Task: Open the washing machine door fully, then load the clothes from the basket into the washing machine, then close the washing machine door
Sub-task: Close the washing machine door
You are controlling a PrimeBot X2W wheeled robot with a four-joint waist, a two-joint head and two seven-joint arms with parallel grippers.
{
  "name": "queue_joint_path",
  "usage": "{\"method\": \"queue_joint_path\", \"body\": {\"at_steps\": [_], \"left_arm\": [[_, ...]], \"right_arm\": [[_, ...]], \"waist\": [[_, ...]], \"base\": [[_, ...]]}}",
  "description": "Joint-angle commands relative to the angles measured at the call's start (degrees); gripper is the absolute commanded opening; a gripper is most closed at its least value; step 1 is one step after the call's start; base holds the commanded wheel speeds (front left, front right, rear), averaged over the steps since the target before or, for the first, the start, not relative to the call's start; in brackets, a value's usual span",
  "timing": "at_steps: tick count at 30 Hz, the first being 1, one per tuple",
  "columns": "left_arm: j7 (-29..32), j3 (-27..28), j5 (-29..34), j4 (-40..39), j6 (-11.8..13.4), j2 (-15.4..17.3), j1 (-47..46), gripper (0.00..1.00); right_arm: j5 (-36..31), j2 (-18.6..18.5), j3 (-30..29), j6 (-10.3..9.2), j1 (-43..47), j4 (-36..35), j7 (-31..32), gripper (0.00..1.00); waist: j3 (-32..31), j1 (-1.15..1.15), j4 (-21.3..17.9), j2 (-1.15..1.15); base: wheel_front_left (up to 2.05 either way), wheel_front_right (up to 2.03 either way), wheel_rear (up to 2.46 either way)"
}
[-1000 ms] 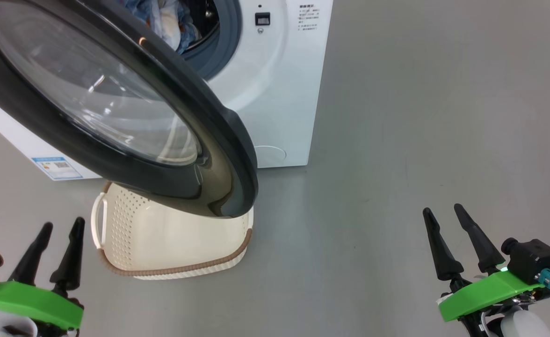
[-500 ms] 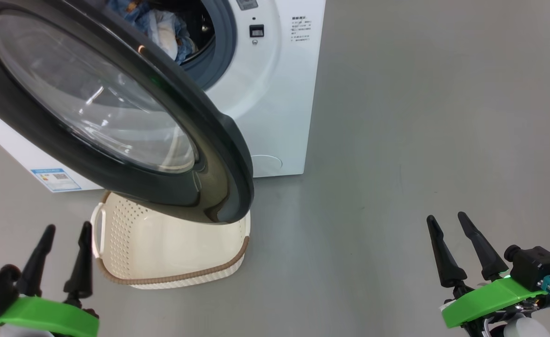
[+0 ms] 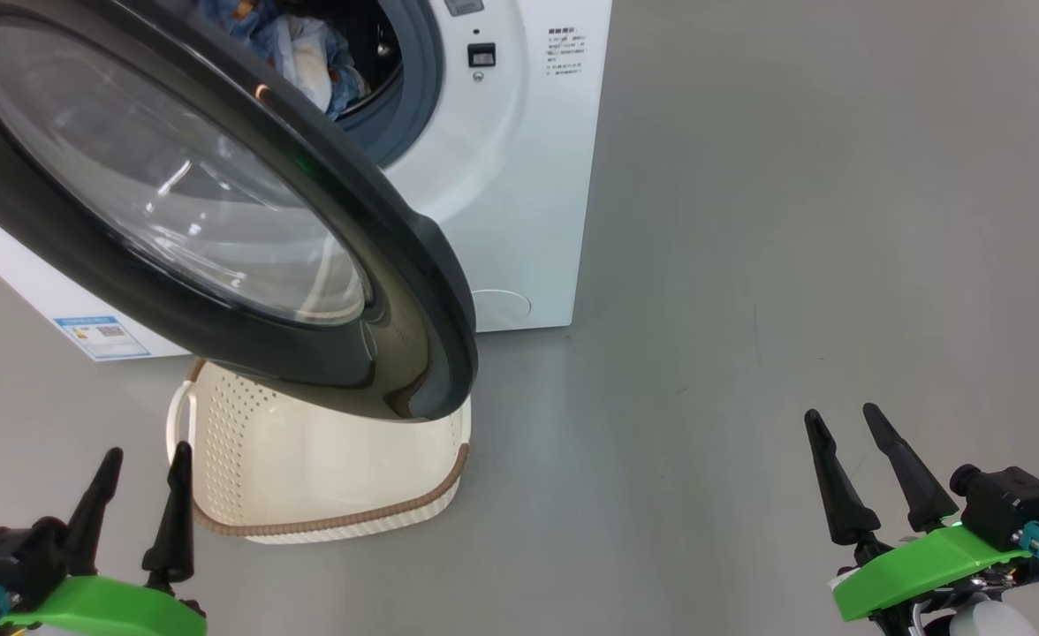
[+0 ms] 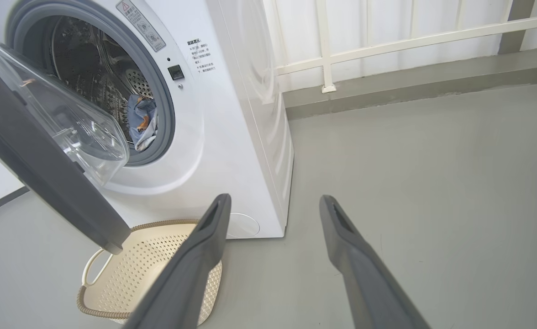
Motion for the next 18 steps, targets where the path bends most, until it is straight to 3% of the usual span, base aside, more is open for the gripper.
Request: {"method": "queue_joint_path", "body": {"at_steps": [1,9,10,11,12,18], "left_arm": [[-0.37,2.17,0.61,-0.87,-0.17,1.44,-1.08,1.0],[-0.37,2.29,0.69,-0.72,-0.17,1.32,-0.88,1.0],[-0.37,2.27,0.72,-0.8,-0.17,1.25,-0.8,1.0],[-0.37,2.17,0.85,-0.87,-0.17,1.24,-0.73,1.0],[-0.37,2.15,0.96,-0.93,-0.17,1.19,-0.66,1.0],[-0.37,2.74,1.07,-1.29,-0.17,0.84,-0.37,1.0]], "right_arm": [[-0.57,-0.54,1.09,0.16,0.08,-1.3,-0.28,1.0],[-0.58,-0.14,1.08,0.16,-0.16,-1.52,-0.28,1.0],[-0.57,-0.03,1.11,0.16,-0.2,-1.63,-0.28,0.63],[-0.48,0.08,1.13,0.16,-0.26,-1.75,-0.28,0.37],[-0.34,0.16,1.17,0.16,-0.37,-1.89,-0.28,0.0],[0.25,0.38,1.87,0.16,-1.56,-3.19,-0.28,0.0]], "waist": [[0.09,0.0,0.05,0.0],[-0.24,0.0,0.42,0.0],[-0.29,0.0,0.51,0.0],[-0.34,0.0,0.61,0.0],[-0.35,0.0,0.73,0.0],[-0.53,0.0,1.33,0.0]], "base": [[0.0,0.0,0.0],[0.0,0.0,0.0],[0.0,0.0,0.0],[0.0,0.0,0.0],[0.0,0.0,0.0],[0.0,0.0,0.0]]}}
